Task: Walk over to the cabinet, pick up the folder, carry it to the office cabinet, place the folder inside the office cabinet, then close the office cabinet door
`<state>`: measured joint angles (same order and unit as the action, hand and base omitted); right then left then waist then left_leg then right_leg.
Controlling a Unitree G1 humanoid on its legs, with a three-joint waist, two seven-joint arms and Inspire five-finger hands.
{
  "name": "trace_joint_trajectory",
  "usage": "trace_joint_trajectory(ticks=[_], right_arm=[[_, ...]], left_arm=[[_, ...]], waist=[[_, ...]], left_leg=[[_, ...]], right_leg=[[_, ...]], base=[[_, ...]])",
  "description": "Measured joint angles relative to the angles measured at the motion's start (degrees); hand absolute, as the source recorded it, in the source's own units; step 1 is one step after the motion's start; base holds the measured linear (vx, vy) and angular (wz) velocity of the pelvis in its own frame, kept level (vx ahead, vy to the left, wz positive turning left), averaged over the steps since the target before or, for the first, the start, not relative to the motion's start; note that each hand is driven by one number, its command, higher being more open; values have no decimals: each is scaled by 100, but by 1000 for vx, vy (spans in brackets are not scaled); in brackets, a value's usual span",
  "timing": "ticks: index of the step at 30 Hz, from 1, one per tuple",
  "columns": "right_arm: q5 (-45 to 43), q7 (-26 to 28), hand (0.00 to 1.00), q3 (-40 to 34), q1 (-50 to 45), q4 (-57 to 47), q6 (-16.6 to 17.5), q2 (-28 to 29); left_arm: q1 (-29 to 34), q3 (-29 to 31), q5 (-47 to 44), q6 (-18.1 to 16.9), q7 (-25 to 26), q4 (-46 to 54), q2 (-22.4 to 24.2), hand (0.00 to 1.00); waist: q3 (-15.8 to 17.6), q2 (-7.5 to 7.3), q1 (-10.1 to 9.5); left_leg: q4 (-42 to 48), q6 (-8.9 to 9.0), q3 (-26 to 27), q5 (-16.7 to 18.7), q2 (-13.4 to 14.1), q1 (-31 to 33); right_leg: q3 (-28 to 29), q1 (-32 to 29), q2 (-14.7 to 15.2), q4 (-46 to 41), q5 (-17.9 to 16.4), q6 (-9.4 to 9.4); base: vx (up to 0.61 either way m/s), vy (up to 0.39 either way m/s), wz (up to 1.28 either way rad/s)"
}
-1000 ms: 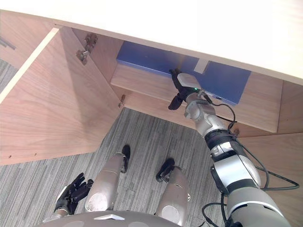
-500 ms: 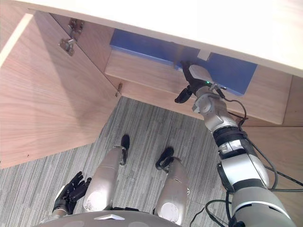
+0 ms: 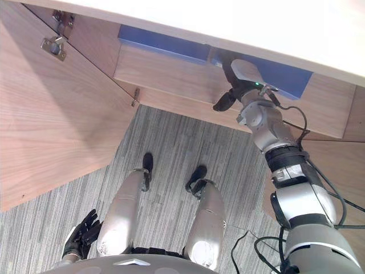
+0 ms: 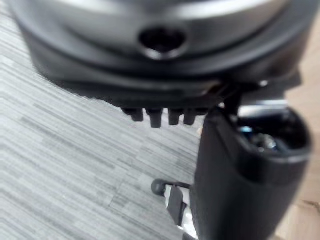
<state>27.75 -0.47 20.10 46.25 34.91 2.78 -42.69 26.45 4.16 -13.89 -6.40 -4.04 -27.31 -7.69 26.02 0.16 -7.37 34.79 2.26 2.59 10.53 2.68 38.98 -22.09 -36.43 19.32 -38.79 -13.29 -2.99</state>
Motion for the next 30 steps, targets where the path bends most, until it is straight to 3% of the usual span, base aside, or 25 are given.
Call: trace_joint_trajectory(ticks=[13, 21, 25, 30], right_arm=[[363, 64, 100, 546, 364, -170, -4, -490], [810, 390, 100, 1040, 394, -319, 14, -739], [1021, 299, 100, 632, 300, -389, -90, -562], [1394, -684, 100, -783, 182, -384, -646, 209]], left_arm=[[-400, 192, 3, -96, 135, -640, 112, 100], [-583, 519, 55, -100, 214, -920, 106, 100], [-802, 631, 60, -98, 275, -1075, 124, 100], [-864, 767, 129, -101, 354, -1125, 240, 100]], waist=[[44, -105, 64], [35, -133, 50], [26, -151, 62], [-12, -137, 123]], left_leg=[[-405, 18, 5, -234, -34, 39], [-917, 65, 14, -438, 4, -431], [-1220, 82, 43, -558, 43, -727], [-1302, 82, 93, -557, 121, -1069]], right_leg=[[-50, -122, -19, 206, 131, 59], [-126, 282, -154, 607, 255, 89], [-136, 516, -255, 845, 354, 102], [-135, 897, -380, 1108, 450, 100]], base=[[13, -6, 1], [28, -11, 0], [45, -23, -6], [14, -1, -9]])
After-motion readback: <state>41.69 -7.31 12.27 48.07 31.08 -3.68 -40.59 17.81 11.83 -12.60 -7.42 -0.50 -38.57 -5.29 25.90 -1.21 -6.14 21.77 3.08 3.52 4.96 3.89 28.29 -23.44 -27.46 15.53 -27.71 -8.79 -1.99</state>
